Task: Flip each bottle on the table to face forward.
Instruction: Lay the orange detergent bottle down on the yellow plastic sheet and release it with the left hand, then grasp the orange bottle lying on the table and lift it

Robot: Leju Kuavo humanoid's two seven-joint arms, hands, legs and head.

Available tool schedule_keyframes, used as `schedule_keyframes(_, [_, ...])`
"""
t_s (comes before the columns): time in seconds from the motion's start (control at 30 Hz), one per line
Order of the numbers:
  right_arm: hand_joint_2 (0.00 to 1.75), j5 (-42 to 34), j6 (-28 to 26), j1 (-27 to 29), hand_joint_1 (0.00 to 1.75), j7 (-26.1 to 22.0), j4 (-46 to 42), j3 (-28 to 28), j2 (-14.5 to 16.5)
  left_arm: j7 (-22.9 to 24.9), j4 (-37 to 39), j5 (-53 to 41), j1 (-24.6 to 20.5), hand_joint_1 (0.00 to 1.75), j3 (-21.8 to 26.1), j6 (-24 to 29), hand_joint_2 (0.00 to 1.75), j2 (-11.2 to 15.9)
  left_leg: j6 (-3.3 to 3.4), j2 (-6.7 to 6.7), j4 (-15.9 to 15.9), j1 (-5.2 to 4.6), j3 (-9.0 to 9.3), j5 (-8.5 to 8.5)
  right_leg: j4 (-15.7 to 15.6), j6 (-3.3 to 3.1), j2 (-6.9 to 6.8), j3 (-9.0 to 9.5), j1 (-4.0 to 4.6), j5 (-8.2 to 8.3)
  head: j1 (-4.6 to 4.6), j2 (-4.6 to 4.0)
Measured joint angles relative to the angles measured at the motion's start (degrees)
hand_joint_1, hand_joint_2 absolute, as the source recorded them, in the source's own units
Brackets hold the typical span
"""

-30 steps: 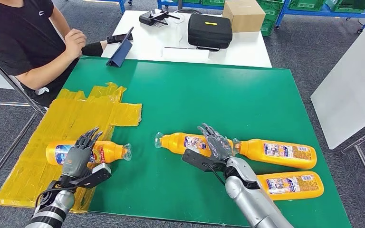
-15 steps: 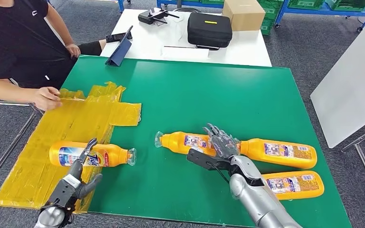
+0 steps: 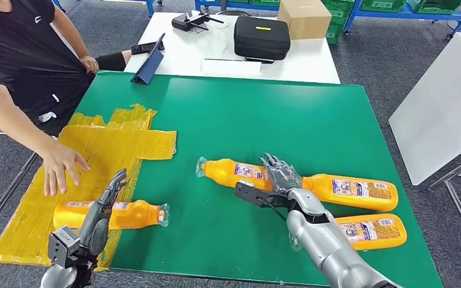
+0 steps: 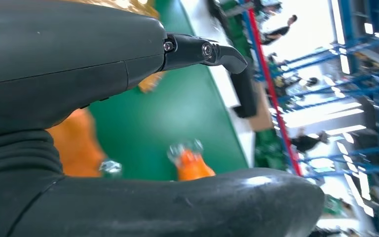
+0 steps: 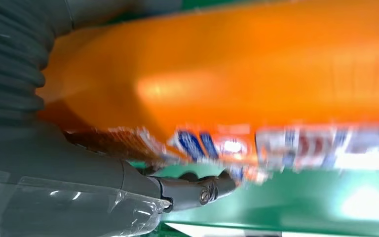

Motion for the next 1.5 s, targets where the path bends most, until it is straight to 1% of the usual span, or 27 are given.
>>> schedule_keyframes(0.2, [1.75, 0.4, 2.1, -2.7, 1.75, 0.3, 6.1, 0.3, 1.3, 0.0, -2.5, 1.6, -0.1, 0.0, -0.5, -2.1, 0.0, -1.1, -0.04, 0.23, 0.0, 0.11, 0.23, -0.01, 0.0, -0.23, 0.22, 0.07, 0.02, 0.12, 0.01, 0.0])
schedule_keyframes(0.43, [1.75, 0.0, 4.7, -5.2, 1.75, 0.4, 10.1, 0.4, 2.2, 0.0, -3.2, 3.2, -1.1, 0.0, -0.8, -4.6, 0.0, -2.3, -0.04, 0.25, 0.0, 0.14, 0.48, -0.01, 0.0, -0.21, 0.22, 0.33, 0.03, 0.14, 0.01, 0.0])
schedule_keyframes(0.53, [1.75, -1.4, 3.5, -5.4, 1.75, -0.5, 10.7, 0.4, 2.6, 0.0, -3.2, 4.9, -1.4, 0.0, -0.8, -6.7, 0.0, -2.9, -0.1, 0.28, 0.0, 0.14, 0.53, -0.06, 0.0, -0.22, 0.26, 0.39, 0.04, 0.13, 0.02, 0.0])
schedule_keyframes(0.6, [1.75, -2.7, 0.5, -4.9, 1.75, -1.9, 10.7, 0.0, 3.0, 0.0, -3.2, 6.1, -1.1, 0.0, -0.4, -8.3, 0.0, -3.3, -0.15, 0.32, 0.0, 0.15, 0.54, -0.1, 0.0, -0.22, 0.37, 0.39, 0.08, 0.13, 0.02, 0.0])
schedule_keyframes(0.67, [1.75, -4.9, -3.6, -3.7, 1.75, -4.5, 9.9, -1.0, 3.6, 0.3, -3.3, 7.9, -0.3, 0.0, 0.4, -10.6, 0.87, -4.0, -0.2, 0.39, 0.0, 0.16, 0.53, -0.13, 0.0, -0.21, 0.52, 0.37, 0.15, 0.14, 0.02, 0.0])
schedule_keyframes(0.73, [1.75, -7.6, -7.5, -1.4, 1.75, -8.1, 7.0, -2.5, 4.3, 1.2, -3.7, 10.7, 0.8, 0.0, 1.7, -13.4, 1.75, -5.0, -0.22, 0.43, 0.0, 0.17, 0.47, -0.14, 0.0, -0.21, 0.6, 0.3, 0.2, 0.15, 0.01, 0.0])
schedule_keyframes(0.8, [1.75, -10.6, -10.0, 2.7, 1.75, -11.5, 1.2, -4.3, 5.1, 3.2, -4.8, 14.6, 2.3, 0.0, 3.2, -16.1, 1.75, -6.4, -0.23, 0.39, 0.0, 0.18, 0.29, -0.13, 0.0, -0.21, 0.58, 0.17, 0.21, 0.16, 0.0, 0.0])
schedule_keyframes(0.87, [1.75, -13.4, -10.7, 7.9, 1.75, -13.6, -7.6, -5.7, 6.3, 5.7, -6.3, 18.1, 4.0, 0.0, 4.5, -17.5, 1.75, -8.3, -0.25, 0.27, 0.0, 0.19, -0.06, -0.06, 0.0, -0.2, 0.49, 0.07, 0.22, 0.16, -0.01, 0.0])
schedule_keyframes(0.97, [1.75, -15.9, -10.3, 13.9, 1.75, -14.3, -20.8, -6.3, 8.1, 8.4, -8.3, 20.1, 5.9, 0.0, 5.4, -17.2, 1.75, -11.0, -0.28, 0.13, 0.0, 0.21, -0.66, 0.07, 0.1, -0.19, 0.34, -0.11, 0.22, 0.18, -0.03, 0.0])
schedule_keyframes(1.07, [1.75, -16.9, -9.8, 16.9, 1.75, -14.7, -29.1, -6.2, 9.3, 9.3, -9.4, 20.3, 6.6, 0.0, 5.4, -16.3, 1.75, -13.1, -0.29, 0.09, 0.0, 0.25, -0.84, 0.07, 0.1, -0.2, 0.3, -0.27, 0.23, 0.17, -0.02, 0.0])
schedule_keyframes(1.23, [1.75, -18.0, -8.7, 19.0, 1.75, -16.1, -35.1, -4.5, 10.5, 9.4, -10.2, 20.7, 7.0, 0.0, 4.9, -15.8, 1.75, -14.8, -0.3, 0.09, 0.0, 0.26, -0.98, 0.05, 0.0, -0.21, 0.31, -0.68, 0.23, 0.15, -0.02, 0.0])
schedule_keyframes(1.37, [1.75, -17.4, -7.6, 19.4, 1.75, -15.1, -36.3, 0.1, 11.6, 9.4, -10.3, 21.0, 7.0, 0.0, 2.8, -14.9, 1.75, -15.5, -0.34, 0.09, 0.0, 0.26, -0.98, 0.02, 0.0, -0.23, 0.3, -0.96, 0.23, 0.13, -0.02, 0.0])
schedule_keyframes(1.5, [1.75, -16.4, -7.5, 19.3, 1.75, -13.9, -34.9, 5.0, 12.5, 9.3, -10.3, 21.1, 6.9, 0.0, 0.9, -14.3, 1.75, -15.6, -0.34, 0.08, 0.0, 0.26, -0.99, 0.02, 0.0, -0.23, 0.3, -0.96, 0.24, 0.13, -0.01, 0.0])
